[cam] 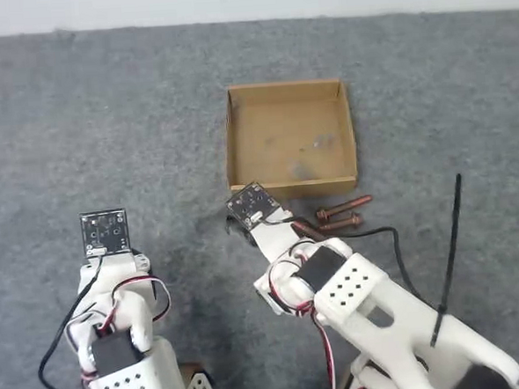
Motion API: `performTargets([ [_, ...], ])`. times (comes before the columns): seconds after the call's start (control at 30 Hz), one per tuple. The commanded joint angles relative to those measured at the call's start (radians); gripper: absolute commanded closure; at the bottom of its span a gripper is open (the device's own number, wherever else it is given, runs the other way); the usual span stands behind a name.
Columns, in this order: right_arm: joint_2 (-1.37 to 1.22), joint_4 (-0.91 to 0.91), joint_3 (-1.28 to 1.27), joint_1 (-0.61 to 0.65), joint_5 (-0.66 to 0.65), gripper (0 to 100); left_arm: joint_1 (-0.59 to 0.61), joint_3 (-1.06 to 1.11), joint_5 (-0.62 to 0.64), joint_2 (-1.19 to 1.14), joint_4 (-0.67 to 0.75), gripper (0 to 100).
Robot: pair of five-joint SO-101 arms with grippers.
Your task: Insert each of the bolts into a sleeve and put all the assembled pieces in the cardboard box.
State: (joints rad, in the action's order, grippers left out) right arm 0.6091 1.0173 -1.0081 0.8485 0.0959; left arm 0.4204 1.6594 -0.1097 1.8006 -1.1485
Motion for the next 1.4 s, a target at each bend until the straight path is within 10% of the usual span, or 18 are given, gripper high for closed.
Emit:
performTargets([
  [0.0, 0.021, -0.024, -0.02, -0.004, -0.031, 99.1, 0.005, -0.01, -0.006, 0.02, 0.026, 98],
  [1.37, -0.481, -0.404, 0.19, -0.054, -0.037, 98.9, 0.008, -0.008, -0.006, 0.02, 0.023, 98],
])
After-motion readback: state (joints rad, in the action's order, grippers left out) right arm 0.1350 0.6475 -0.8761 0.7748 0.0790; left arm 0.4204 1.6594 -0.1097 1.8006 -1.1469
